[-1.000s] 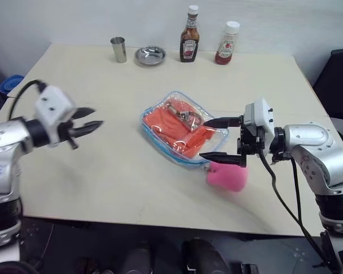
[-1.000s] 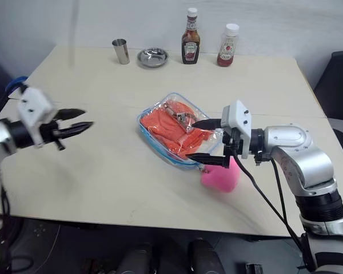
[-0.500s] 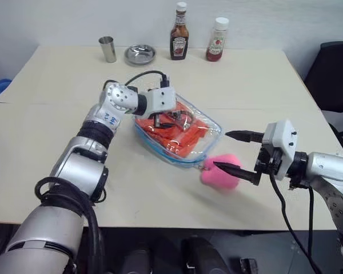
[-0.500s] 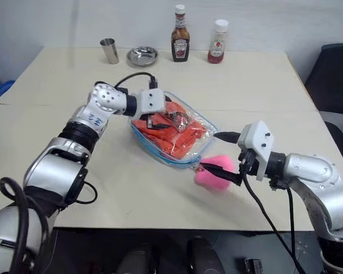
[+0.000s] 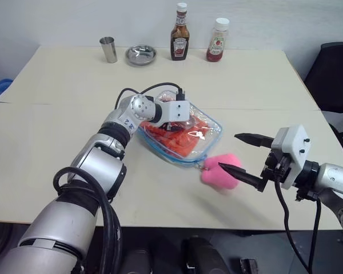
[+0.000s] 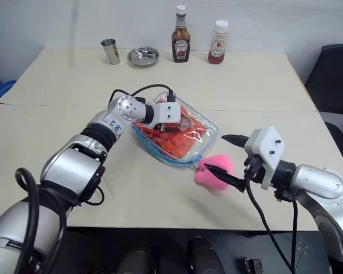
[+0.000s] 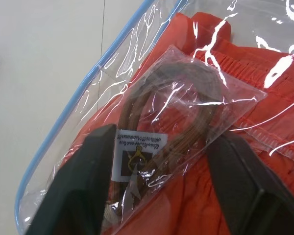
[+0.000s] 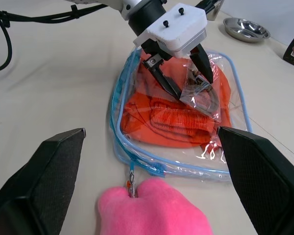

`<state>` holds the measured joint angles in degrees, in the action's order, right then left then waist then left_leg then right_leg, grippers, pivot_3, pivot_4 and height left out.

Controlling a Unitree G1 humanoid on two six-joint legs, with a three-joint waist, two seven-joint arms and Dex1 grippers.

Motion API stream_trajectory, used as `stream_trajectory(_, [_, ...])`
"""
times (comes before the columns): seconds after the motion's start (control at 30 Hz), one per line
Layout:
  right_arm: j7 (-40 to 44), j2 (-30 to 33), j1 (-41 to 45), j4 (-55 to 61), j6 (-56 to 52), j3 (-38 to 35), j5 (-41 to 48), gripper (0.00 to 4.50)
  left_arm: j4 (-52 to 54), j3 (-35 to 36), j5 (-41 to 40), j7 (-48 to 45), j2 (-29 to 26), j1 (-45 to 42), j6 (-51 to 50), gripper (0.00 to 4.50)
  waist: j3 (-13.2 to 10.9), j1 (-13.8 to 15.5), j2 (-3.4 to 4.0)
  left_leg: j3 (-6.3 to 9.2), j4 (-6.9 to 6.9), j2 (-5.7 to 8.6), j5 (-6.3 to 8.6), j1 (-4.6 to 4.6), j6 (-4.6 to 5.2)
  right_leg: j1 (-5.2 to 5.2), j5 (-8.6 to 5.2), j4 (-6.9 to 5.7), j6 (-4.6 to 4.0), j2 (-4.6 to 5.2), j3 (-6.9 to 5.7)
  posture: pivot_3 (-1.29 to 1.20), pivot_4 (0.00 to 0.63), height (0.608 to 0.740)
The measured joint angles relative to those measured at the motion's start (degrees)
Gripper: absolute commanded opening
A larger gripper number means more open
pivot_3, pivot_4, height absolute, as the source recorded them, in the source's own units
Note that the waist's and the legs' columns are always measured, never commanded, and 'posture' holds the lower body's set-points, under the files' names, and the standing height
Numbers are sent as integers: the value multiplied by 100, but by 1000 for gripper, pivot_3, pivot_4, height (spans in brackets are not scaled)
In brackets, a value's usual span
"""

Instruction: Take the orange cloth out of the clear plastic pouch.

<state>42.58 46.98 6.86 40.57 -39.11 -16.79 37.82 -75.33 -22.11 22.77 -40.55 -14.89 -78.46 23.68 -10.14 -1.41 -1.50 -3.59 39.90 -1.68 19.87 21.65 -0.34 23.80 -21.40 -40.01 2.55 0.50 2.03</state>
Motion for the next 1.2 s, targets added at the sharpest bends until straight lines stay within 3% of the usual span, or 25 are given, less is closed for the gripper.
stream_trajectory(0.2, [176, 127, 257, -227, 32, 53, 0, 4500, 40, 288, -102, -129, -320, 113, 69, 41, 0, -9, 0, 0, 0, 0, 0, -1, 0, 0, 0, -1, 0, 0, 0, 0, 150, 740])
stream_trajectory(0.43, [490, 169, 739, -651, 168, 448, -20, 4500, 1003, 947, -690, -552, -1086, 802, -115, 41, 0, -24, 0, 1, 2, -4, 0, -2, -1, 2, 0, -3, 0, 0, -3, 0, 150, 740])
stream_trajectory(0.67, [915, 139, 1240, -1170, 441, 994, -138, 4500, 3990, 2011, -1217, -387, -2457, 2895, -1756, 41, 0, -63, 1, 7, -2, -7, -1, -9, -2, 1, 0, -6, -1, 2, -5, 0, 150, 740])
stream_trajectory(0.87, [1305, -78, 1683, -1743, 808, 1473, -393, 4500, 6189, 3135, -1816, -273, -3104, 4560, -3484, 41, 0, -9, 0, 27, 6, -1, 1, -8, 1, -16, 0, 3, 0, 10, -17, 0, 150, 740])
stream_trajectory(1.2, [1693, -388, 2109, -2145, 1045, 1888, -528, 4500, 6724, 4381, -1564, 665, -4035, 6091, -4521, 41, 1, -48, 0, 29, -15, -1, 3, -11, 4, -15, 0, 4, -1, 8, -22, 0, 150, 740])
